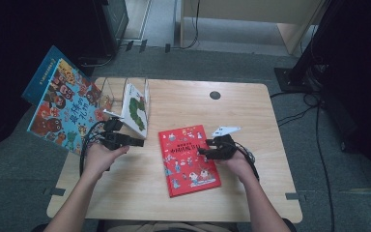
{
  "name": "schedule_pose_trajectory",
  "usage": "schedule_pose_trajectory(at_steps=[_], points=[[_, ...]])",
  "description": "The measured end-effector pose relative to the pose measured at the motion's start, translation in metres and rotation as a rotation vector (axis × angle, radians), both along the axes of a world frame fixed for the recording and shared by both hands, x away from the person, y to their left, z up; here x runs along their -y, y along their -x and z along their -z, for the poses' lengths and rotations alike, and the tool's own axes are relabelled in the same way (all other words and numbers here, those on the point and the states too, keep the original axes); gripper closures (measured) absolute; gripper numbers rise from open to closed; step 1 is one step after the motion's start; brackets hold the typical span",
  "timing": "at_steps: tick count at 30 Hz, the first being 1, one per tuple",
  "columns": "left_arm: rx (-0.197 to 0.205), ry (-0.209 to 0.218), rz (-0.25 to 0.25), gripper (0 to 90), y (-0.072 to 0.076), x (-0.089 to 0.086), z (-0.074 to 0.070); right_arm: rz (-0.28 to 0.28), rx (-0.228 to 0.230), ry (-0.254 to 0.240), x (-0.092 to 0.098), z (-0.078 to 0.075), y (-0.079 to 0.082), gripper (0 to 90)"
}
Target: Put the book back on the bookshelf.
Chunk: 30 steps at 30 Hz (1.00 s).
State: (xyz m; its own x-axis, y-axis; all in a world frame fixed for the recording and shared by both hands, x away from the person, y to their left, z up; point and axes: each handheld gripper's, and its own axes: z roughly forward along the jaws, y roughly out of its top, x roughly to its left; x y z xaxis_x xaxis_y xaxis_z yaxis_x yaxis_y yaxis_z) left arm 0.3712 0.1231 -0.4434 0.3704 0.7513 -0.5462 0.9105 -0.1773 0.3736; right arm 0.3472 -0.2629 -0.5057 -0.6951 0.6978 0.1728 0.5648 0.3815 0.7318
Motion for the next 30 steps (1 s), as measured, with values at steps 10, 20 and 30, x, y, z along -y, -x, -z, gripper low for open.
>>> schedule_pose_trajectory(at_steps=[10,20,30], points=[[0.003,0.006,0.02,64.5,0.004,0.01,0.017,0.003,0.006,-0.003,0.001,0.0,0.0,46.4],[-0.002,0.0,0.052,63.8,0.004,0.027,0.028,0.006,0.01,-0.006,0.002,0.001,0.002,48.9],[0.006,0.006,0.046,73.4,0.005,0.036,0.036,0.018,0.004,-0.005,0.007,0.001,0.009,59.9]])
